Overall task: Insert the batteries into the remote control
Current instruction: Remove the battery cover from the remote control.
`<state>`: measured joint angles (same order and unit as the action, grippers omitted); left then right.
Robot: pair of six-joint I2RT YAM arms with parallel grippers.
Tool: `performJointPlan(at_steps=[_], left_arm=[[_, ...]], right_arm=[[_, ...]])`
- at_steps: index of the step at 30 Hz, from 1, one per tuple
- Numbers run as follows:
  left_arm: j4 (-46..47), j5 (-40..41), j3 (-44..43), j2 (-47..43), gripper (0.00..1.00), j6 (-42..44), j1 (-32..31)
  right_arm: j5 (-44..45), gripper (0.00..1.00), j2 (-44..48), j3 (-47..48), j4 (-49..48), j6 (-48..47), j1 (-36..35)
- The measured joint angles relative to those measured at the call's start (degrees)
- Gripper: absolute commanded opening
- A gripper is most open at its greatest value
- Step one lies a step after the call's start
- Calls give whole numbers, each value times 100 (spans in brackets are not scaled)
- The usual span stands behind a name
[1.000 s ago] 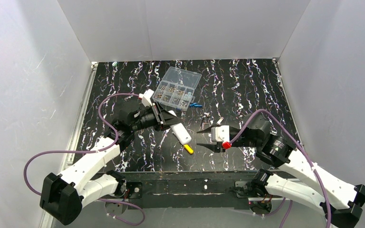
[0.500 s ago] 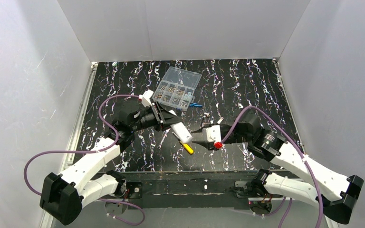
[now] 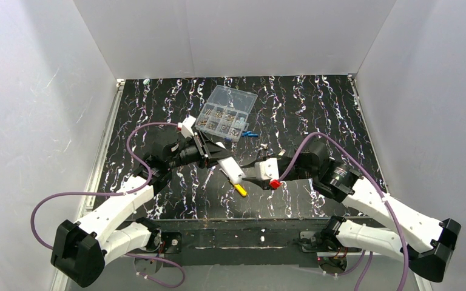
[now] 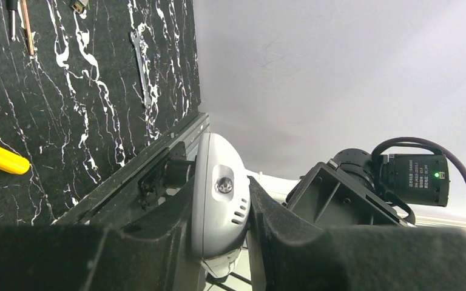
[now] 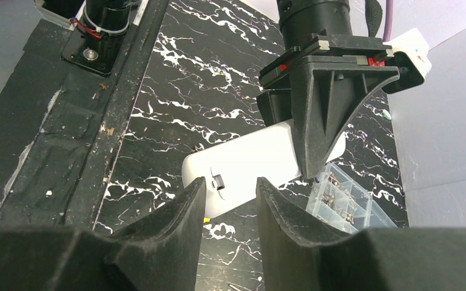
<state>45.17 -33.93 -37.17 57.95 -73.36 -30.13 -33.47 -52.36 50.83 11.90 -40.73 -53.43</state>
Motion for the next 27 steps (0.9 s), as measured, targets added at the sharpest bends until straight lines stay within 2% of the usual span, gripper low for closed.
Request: performJointPlan(at_steps=[14,27], left_arm=[[85,2,4,35,0,-330,0],[90,-170,105,-20,0,-516,0]], right_arm=[[17,49,98,210,39,247,0],[-81,47,74,210,63,273,0]])
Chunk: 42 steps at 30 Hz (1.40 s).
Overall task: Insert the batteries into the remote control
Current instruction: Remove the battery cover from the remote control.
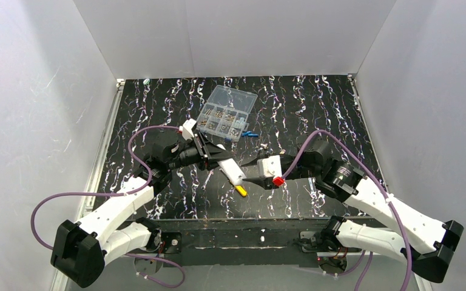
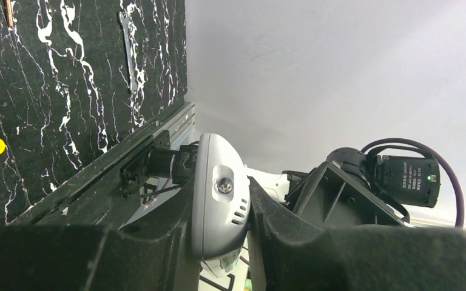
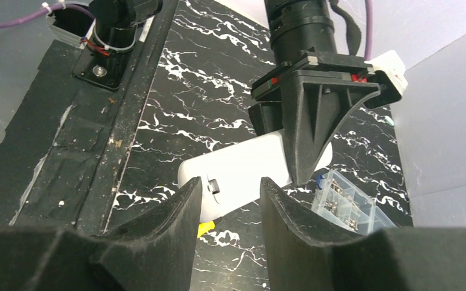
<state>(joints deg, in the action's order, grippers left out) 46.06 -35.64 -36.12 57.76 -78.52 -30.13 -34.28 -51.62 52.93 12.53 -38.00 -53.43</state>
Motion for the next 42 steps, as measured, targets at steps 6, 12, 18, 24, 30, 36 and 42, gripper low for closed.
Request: performJointPlan(at_steps=[6,12,18,24,30,36,42], left_arm=[[4,-68,0,0,0,-37,0],[31,-105,0,7,0,-61,0],[55,-120,0,39,0,-101,0],[57,-125,0,66,0,-105,0],[138,-122,0,114,0,-164,0],[208,-122,0,129,0,-203,0],[210,-122,0,184,0,-210,0]], right_arm=[[-133,46,-136,0,125,-46,0],[-192,45,-164,0,136,-101,0],[-192,45,-199,0,129,-98,0],[-186,45,-216,0,105,-98,0],[-186,45,-260,0,105,-98,0],[-173,45,-310,0,103,-105,0],[-57,45,-319,0,107,-155,0]])
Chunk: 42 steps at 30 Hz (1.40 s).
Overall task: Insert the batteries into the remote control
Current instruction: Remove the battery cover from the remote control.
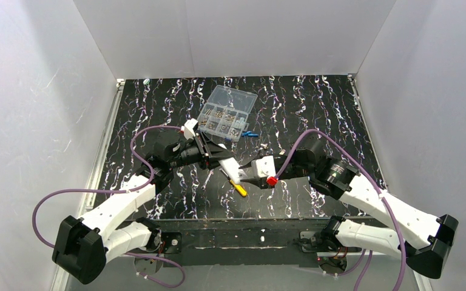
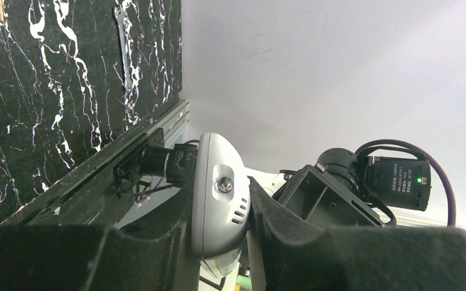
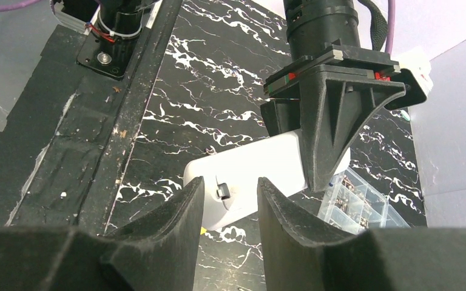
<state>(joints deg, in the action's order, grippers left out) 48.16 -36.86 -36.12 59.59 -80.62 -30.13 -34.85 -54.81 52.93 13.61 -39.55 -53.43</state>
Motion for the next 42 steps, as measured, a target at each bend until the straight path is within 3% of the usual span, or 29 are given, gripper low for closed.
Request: performJointPlan(at_steps=[42], left_arm=[[85,31,0,-2,0,4,0]], right_arm=[[173,44,48,-24,-81,-133,129]])
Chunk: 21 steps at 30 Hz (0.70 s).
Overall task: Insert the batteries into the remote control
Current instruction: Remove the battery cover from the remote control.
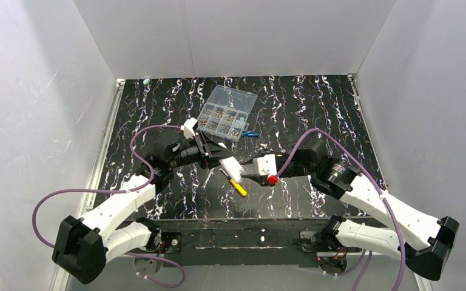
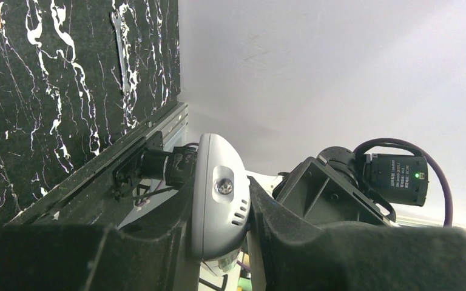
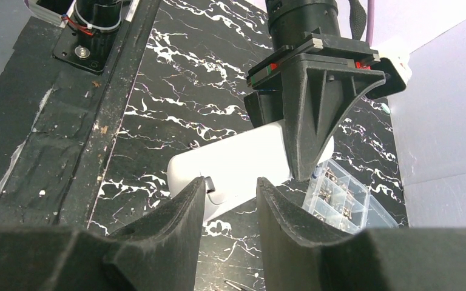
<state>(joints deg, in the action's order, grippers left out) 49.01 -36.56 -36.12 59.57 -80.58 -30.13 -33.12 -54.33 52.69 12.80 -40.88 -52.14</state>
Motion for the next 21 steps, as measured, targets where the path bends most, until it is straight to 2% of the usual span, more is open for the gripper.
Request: performJointPlan(at_steps=[21], left_arm=[[44,61,0,4,0,-2,7]], right_arm=[[83,44,22,-105,-216,20,0]])
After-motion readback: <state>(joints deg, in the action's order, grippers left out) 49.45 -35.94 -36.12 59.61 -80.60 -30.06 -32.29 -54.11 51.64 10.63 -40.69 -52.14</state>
